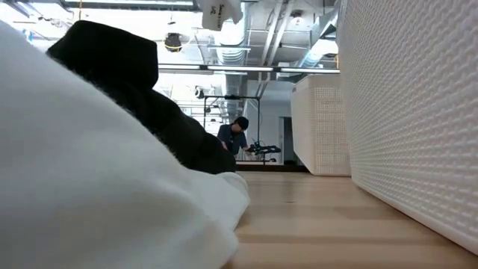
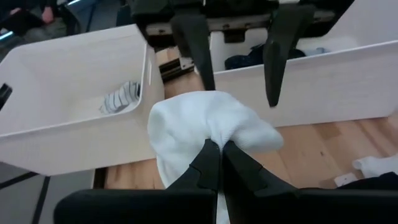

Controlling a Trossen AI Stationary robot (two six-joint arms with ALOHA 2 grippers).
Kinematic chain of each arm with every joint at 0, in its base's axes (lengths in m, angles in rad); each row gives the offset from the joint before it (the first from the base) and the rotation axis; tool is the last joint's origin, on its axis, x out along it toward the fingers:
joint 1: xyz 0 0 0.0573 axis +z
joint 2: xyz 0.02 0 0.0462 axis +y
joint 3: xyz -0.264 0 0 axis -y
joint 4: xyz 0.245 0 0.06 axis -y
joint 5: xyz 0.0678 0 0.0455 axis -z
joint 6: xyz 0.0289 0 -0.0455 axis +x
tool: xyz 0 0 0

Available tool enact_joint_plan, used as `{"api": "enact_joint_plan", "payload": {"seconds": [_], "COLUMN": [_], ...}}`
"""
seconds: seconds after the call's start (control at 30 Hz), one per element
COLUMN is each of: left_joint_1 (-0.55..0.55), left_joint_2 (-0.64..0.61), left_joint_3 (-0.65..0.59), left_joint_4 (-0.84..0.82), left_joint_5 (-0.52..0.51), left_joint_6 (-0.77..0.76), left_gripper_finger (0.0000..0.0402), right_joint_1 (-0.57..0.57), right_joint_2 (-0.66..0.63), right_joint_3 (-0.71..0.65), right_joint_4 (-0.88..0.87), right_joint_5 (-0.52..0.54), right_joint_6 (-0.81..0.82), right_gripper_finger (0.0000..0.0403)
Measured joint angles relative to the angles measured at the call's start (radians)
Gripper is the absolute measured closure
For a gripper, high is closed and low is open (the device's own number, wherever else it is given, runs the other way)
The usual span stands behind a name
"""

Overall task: Sort clothes
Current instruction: Put the top white sock in the top laundry bin

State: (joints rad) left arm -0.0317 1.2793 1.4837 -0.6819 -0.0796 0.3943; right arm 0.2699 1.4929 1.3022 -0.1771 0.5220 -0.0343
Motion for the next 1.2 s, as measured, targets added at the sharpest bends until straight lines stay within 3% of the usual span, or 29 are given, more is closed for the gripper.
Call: {"api": "enact_joint_plan", "payload": {"seconds": [0.2, 0.4, 0.53, 0.73, 0.9, 1.2], "left_joint_1": [-0.024, -0.048, -0.062, -0.067, -0.067, -0.067], "left_joint_2": [0.002, 0.004, 0.004, 0.004, -0.001, -0.093], "left_joint_3": [0.000, 0.000, 0.000, 0.000, 0.000, 0.000], "left_joint_4": [0.012, 0.020, 0.025, 0.020, 0.012, -0.045], "left_joint_5": [-0.025, -0.049, -0.064, -0.069, -0.110, -0.203], "left_joint_6": [-0.003, -0.026, -0.027, -0.035, -0.050, -0.105], "left_gripper_finger": [0.0401, 0.0401, 0.0401, 0.0398, 0.0351, 0.0216], "right_joint_1": [-0.033, -0.068, -0.078, -0.084, -0.091, -0.069], "right_joint_2": [0.042, 0.075, 0.081, 0.076, 0.041, -0.075], "right_joint_3": [-0.002, -0.001, 0.000, 0.000, 0.000, 0.000], "right_joint_4": [0.110, 0.150, 0.142, 0.129, 0.152, 0.156], "right_joint_5": [-0.096, -0.102, -0.101, -0.100, -0.070, 0.016], "right_joint_6": [-0.035, -0.028, -0.027, -0.065, -0.079, -0.161], "right_gripper_finger": [0.0159, 0.0182, 0.0245, 0.0382, 0.0394, 0.0401]}}
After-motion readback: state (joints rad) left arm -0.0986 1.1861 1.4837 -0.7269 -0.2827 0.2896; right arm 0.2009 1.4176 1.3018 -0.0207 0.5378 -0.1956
